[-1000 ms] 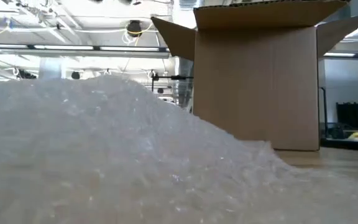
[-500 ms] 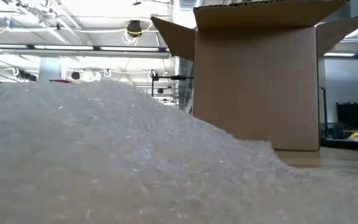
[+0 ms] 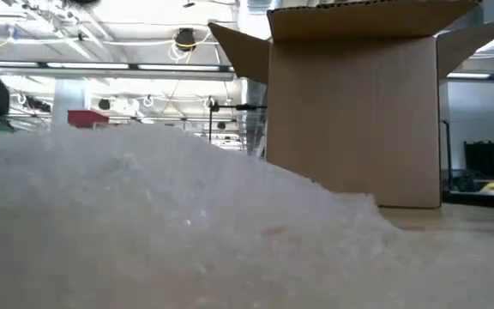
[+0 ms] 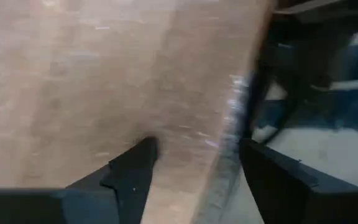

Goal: Wrap mug
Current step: Prepare the bubble wrap

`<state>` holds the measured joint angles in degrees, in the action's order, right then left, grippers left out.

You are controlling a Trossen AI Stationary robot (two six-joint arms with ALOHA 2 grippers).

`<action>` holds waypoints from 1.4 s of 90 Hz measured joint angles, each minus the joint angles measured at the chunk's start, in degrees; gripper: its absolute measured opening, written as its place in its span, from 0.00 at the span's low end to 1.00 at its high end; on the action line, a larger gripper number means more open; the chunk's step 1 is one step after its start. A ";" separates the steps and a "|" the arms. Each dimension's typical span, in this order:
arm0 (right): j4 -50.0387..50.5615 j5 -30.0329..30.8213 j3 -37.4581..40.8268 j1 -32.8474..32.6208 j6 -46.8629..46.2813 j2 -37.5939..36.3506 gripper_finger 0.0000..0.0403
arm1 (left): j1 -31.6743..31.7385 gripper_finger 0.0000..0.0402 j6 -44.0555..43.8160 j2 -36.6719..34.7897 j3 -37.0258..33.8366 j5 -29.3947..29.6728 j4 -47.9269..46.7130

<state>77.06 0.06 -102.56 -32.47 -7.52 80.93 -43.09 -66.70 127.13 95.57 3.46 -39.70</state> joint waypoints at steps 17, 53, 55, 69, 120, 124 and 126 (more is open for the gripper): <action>0.66 0.11 0.00 0.01 -0.01 0.00 0.35 | 1.39 0.15 -4.07 0.02 -0.01 -0.59 -3.19; 0.62 0.34 0.00 0.25 -0.02 0.00 0.35 | 4.17 0.00 -10.52 -1.80 10.02 6.08 -15.33; 0.61 0.34 0.00 0.25 -0.03 0.00 0.35 | 4.16 0.00 -11.07 -2.39 11.28 7.04 -16.69; 0.59 0.36 0.00 0.21 -0.18 -0.02 0.35 | 4.06 0.00 -18.30 -5.55 19.79 17.16 -30.62; 0.54 0.45 0.00 -1.50 -2.90 -0.07 0.35 | 16.73 0.00 -19.48 -24.18 24.85 58.68 -50.35; 0.62 0.45 0.00 -1.81 -3.38 -0.07 0.35 | 18.62 0.00 -16.58 -25.54 24.85 59.33 -50.29; 0.63 0.45 0.00 -1.97 -3.60 -0.08 0.35 | 19.52 0.00 -15.18 -26.19 24.85 59.25 -50.05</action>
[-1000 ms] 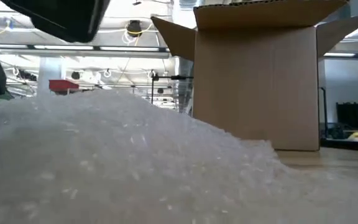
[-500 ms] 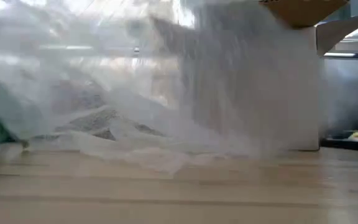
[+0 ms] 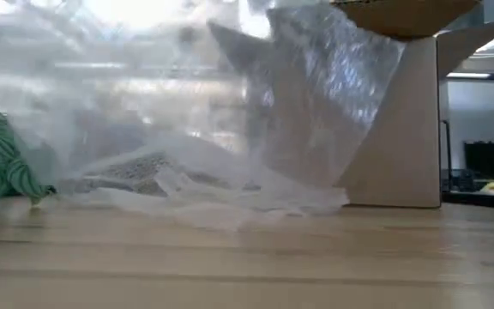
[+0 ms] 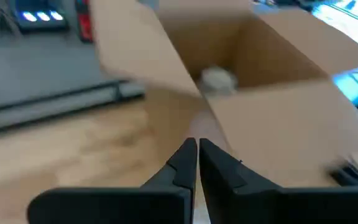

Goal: Wrap mug
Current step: Prepare the bubble wrap

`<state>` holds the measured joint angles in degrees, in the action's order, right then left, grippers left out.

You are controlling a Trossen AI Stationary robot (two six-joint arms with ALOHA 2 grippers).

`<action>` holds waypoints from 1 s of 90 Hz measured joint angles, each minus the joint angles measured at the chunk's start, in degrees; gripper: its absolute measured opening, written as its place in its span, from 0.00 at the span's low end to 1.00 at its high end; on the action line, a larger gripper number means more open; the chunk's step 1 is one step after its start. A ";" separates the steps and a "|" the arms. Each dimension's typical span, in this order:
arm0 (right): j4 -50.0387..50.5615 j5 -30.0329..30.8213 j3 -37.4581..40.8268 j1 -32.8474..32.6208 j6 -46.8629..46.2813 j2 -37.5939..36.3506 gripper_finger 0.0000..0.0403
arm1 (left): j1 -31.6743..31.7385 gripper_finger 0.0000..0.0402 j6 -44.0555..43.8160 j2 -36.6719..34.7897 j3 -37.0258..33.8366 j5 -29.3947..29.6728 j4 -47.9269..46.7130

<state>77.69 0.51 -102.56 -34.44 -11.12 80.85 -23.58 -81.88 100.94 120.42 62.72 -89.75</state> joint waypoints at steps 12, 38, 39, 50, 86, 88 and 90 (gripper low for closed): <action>0.07 0.00 0.02 -1.14 -1.53 -0.01 0.35 | 3.65 0.00 14.94 -1.85 0.05 -14.14 6.12; -0.39 0.02 0.02 -0.52 0.12 -0.01 0.35 | 0.26 0.09 26.48 5.13 -4.07 -55.27 16.87; -0.43 0.02 0.02 -0.45 0.28 -0.01 0.35 | -0.12 0.10 26.20 5.54 -4.32 -55.75 17.40; -0.59 0.02 0.02 0.10 0.98 -0.01 0.35 | -4.31 0.26 24.19 11.01 -6.10 -59.37 23.03; -0.55 0.00 0.02 0.10 2.58 -0.01 0.35 | -10.05 0.61 19.46 30.06 -6.38 -64.27 24.80; -0.57 0.00 0.02 0.10 2.58 0.00 0.35 | -10.05 0.61 19.38 30.81 -6.38 -64.20 24.78; -0.55 0.00 0.02 0.10 2.58 0.01 0.35 | -10.03 0.60 19.24 31.54 -6.38 -64.10 24.82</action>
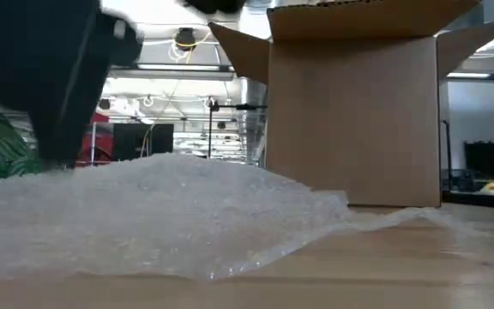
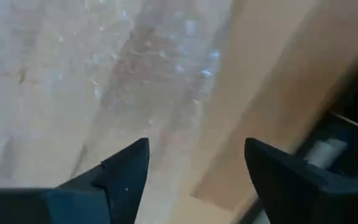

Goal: Wrap mug
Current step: Prepare the bubble wrap

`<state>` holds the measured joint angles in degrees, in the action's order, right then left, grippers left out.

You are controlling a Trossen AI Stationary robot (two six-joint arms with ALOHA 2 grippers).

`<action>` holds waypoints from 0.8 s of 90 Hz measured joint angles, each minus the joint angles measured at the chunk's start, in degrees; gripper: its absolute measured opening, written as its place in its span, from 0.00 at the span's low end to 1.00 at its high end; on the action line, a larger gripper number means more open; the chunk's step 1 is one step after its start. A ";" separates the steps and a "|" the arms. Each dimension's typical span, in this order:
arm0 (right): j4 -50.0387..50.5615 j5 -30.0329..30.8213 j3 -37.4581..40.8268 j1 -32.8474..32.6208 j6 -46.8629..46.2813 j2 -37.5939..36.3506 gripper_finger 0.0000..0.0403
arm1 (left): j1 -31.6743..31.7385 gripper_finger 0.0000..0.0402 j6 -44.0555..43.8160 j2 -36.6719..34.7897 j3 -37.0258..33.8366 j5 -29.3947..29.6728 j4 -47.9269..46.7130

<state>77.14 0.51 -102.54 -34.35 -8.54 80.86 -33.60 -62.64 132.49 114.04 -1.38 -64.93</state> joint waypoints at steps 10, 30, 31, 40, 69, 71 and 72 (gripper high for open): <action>0.01 -0.02 0.00 0.00 -0.40 0.00 0.35 | 0.52 0.55 -0.23 3.12 0.03 0.34 0.06; 0.03 -0.14 0.00 -0.02 -2.41 0.00 0.35 | 1.01 0.31 -1.69 5.00 0.37 1.80 -1.13; 0.03 -0.15 0.00 -0.02 -2.43 0.00 0.35 | 1.02 0.29 -1.83 5.00 0.37 1.97 -1.13; 0.01 -0.15 0.00 -0.20 -2.60 0.00 0.35 | 1.47 0.11 -2.85 4.53 0.25 2.23 -1.25; 0.03 -0.15 0.00 -0.13 -2.59 0.00 0.35 | 1.93 0.00 -12.89 -5.04 2.58 10.27 -1.29; 0.03 -0.15 0.00 -0.13 -2.60 0.00 0.35 | 1.84 0.00 -13.74 -6.13 2.97 11.09 -1.26; 0.02 -0.15 0.00 -0.13 -2.59 0.00 0.35 | 1.82 0.00 -14.20 -6.69 3.16 11.64 -1.21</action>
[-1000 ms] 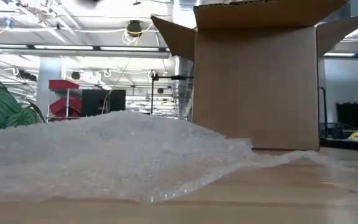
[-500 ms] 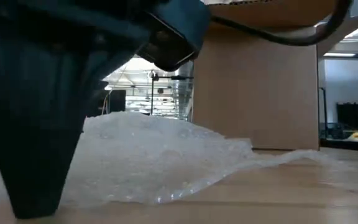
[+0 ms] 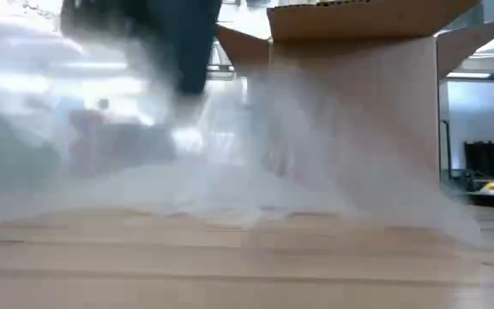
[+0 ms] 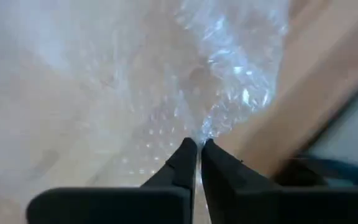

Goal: Wrap mug
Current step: Prepare the bubble wrap

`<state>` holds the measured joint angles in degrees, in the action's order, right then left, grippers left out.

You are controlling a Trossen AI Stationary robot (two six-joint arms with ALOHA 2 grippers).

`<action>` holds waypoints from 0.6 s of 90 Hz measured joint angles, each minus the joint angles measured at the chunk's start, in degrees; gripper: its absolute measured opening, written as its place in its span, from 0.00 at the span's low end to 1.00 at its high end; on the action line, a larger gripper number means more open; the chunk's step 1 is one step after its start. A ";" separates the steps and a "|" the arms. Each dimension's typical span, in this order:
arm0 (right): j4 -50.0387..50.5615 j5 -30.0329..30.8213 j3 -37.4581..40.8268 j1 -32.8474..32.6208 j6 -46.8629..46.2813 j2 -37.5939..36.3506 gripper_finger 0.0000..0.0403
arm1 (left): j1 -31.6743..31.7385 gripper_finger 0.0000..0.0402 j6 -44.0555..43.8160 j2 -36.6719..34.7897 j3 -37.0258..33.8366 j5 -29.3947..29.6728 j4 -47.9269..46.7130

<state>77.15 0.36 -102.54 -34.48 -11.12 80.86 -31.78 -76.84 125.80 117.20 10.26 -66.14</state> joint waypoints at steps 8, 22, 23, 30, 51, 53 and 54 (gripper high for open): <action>0.01 0.00 0.00 0.00 0.01 0.00 0.35 | -0.17 0.00 -2.89 -4.50 1.38 4.42 0.82; -0.05 0.00 0.00 0.00 0.01 0.00 0.35 | -0.72 0.00 -6.55 -14.23 2.43 19.59 -0.70; -0.03 0.00 0.00 0.00 0.01 0.00 0.35 | -0.73 0.00 -6.68 -14.94 2.43 20.66 -1.01; -0.04 0.00 0.00 0.00 0.01 0.00 0.35 | -0.84 0.00 -6.49 -19.47 2.43 28.13 -2.19; 0.00 -0.01 0.00 0.00 -0.47 0.00 0.35 | -0.71 0.00 -2.62 -30.58 2.43 42.59 -12.88; 0.00 0.00 0.00 -0.01 -0.47 0.00 0.35 | -0.71 0.00 -3.32 -31.39 2.43 43.77 -14.78; -0.01 0.00 0.00 -0.03 -0.48 0.00 0.35 | -0.71 0.00 -3.75 -31.77 2.43 44.43 -15.83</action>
<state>77.14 0.36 -102.54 -34.51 -11.60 80.86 -32.49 -80.59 94.03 119.63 54.69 -81.97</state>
